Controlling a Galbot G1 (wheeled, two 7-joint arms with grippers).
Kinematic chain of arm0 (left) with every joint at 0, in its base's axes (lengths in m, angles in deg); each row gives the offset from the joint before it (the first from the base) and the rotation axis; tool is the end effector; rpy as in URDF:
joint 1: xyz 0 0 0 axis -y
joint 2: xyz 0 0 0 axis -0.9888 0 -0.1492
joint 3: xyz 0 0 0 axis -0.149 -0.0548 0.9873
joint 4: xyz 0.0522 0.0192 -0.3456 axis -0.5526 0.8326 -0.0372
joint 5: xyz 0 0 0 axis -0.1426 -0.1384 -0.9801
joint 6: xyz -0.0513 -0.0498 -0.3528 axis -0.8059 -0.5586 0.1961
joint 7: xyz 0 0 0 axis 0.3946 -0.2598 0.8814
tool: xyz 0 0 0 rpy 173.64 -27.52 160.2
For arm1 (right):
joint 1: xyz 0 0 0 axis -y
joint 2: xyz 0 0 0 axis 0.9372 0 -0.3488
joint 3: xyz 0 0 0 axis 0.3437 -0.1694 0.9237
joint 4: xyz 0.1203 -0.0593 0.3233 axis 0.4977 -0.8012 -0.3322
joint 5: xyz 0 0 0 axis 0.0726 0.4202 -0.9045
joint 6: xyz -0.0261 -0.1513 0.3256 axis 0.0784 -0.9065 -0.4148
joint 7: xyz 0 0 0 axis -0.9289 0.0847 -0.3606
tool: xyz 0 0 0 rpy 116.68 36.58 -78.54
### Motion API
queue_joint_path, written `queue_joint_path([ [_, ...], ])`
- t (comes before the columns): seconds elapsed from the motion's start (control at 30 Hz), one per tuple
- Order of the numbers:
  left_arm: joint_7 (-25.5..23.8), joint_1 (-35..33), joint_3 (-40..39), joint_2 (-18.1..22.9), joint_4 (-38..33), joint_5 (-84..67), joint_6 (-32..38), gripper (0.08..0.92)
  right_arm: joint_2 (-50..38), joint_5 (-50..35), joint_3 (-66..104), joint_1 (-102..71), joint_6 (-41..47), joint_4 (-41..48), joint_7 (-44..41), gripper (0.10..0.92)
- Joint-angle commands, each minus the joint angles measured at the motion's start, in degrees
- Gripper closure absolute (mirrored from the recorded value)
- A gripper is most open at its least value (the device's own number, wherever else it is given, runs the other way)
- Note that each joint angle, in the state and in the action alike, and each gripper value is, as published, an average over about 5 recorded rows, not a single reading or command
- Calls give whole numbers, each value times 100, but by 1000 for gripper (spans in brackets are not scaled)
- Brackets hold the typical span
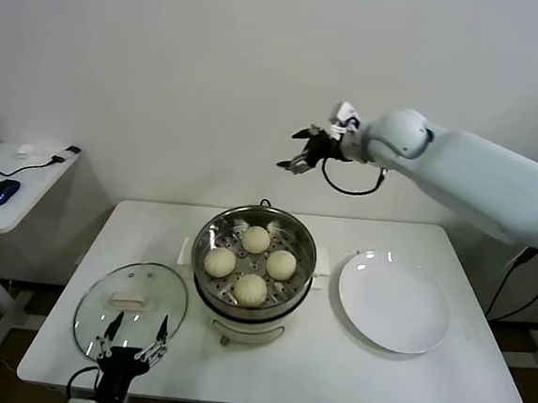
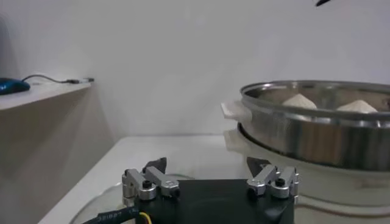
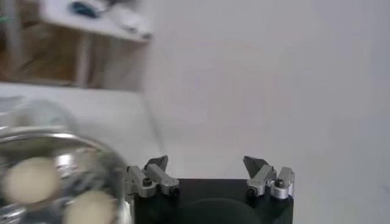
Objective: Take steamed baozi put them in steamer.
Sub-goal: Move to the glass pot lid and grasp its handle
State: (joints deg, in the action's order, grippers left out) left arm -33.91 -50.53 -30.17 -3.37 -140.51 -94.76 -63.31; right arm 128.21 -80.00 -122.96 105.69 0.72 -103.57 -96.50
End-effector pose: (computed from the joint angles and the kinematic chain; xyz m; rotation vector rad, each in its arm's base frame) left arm 0.1204 0.0370 -0.3300 0.0537 -2.9217 -0.0316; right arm 0.5597 -0.0365 -0.0301 1.1303 -2.5178 0.8472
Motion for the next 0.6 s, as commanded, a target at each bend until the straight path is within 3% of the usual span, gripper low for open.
queue_joint_path([
  [0.03, -27, 106, 24, -62, -29, -100, -42, 177, -1945, 1409, 4916, -4691, -657, -978, 1373, 203],
  [0.27, -16, 366, 129, -208, 187, -361, 183, 177, -1181, 1998, 8737, -8680, -1555, -1292, 1279, 203],
  [0.6, -50, 612, 275, -266, 458, 351, 586, 177, 888, 2273, 9833, -10454, -2672, -1177, 1234, 203],
])
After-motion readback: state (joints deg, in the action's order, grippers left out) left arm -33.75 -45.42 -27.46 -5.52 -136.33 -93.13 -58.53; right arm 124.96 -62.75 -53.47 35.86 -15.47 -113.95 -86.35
